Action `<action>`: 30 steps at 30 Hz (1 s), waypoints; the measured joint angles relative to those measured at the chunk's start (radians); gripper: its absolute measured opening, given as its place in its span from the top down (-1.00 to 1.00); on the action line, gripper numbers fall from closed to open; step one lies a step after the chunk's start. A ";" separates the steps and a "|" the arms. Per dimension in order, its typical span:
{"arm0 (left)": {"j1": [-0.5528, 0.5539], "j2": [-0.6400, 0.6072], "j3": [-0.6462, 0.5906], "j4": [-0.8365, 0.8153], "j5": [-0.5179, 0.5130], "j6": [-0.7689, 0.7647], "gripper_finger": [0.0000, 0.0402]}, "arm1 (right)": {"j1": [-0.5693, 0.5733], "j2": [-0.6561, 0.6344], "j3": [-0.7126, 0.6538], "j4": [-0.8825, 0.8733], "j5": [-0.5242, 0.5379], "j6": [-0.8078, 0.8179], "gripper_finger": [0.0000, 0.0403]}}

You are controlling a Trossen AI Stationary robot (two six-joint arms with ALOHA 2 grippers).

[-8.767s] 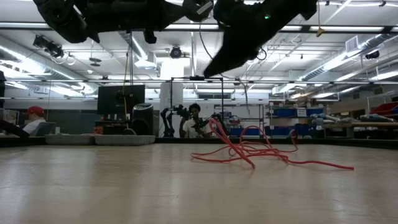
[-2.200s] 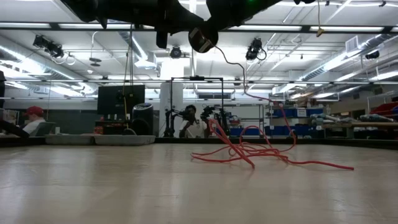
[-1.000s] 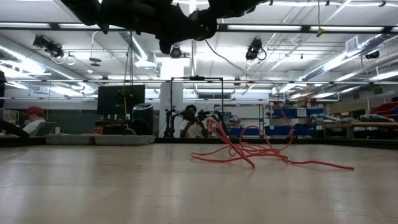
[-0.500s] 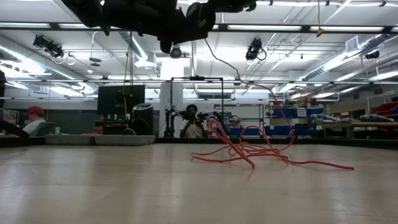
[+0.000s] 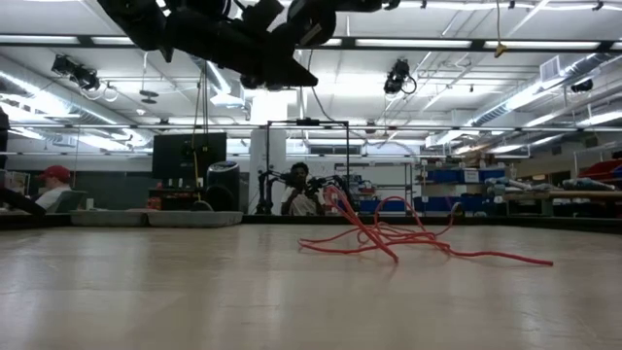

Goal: Coil cords
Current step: Coil the red wire onto the spool

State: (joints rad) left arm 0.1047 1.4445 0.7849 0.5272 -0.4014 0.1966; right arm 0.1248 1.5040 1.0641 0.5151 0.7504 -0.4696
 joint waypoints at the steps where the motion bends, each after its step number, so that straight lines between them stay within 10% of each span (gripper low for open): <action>1: 0.000 0.000 0.000 -0.006 -0.009 0.010 1.00 | 0.009 -0.002 0.000 -0.019 0.017 -0.006 1.00; 17: -0.063 -0.057 0.067 -0.200 0.002 0.000 0.99 | 0.034 -0.011 0.001 -0.425 0.101 -0.010 1.00; 30: -0.105 -0.053 0.145 -0.327 -0.001 -0.092 0.70 | 0.028 -0.008 -0.001 -0.425 0.199 -0.128 1.00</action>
State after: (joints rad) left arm -0.0005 1.3919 0.9295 0.2002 -0.4023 0.1048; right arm 0.1524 1.4964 1.0634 0.0899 0.9497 -0.5976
